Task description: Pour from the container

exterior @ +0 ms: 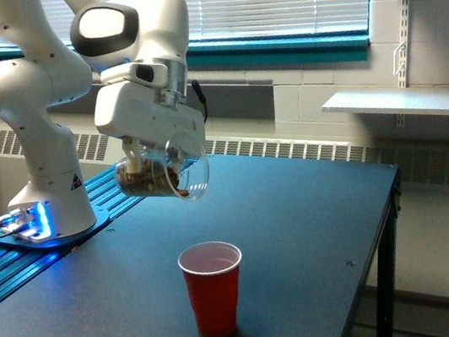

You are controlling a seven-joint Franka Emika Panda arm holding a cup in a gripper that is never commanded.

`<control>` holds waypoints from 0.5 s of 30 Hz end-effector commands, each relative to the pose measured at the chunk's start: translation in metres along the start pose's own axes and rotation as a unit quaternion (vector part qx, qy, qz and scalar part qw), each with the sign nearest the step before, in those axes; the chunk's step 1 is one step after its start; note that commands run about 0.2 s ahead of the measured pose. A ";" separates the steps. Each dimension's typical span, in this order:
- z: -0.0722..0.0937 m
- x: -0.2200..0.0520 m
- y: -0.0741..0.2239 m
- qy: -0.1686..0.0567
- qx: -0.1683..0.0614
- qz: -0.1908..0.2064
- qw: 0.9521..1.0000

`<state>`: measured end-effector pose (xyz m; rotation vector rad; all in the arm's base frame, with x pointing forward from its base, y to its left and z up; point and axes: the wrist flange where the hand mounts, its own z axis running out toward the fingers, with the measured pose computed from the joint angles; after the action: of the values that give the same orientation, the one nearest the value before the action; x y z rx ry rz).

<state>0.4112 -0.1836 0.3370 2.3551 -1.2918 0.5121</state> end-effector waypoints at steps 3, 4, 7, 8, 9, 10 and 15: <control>0.004 -0.006 -0.011 0.001 -0.017 -0.007 1.000; 0.005 -0.007 -0.011 0.000 -0.019 -0.008 1.000; 0.008 -0.009 -0.014 -0.002 -0.026 -0.011 1.000; 0.010 -0.010 -0.014 -0.004 -0.028 -0.012 1.000; 0.011 -0.011 -0.015 -0.004 -0.030 -0.012 0.999; 0.011 -0.011 -0.015 -0.005 -0.032 -0.013 0.999; 0.015 -0.015 -0.020 -0.005 -0.043 -0.018 0.999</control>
<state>0.4162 -0.1756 0.3135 2.3291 -1.2557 0.4204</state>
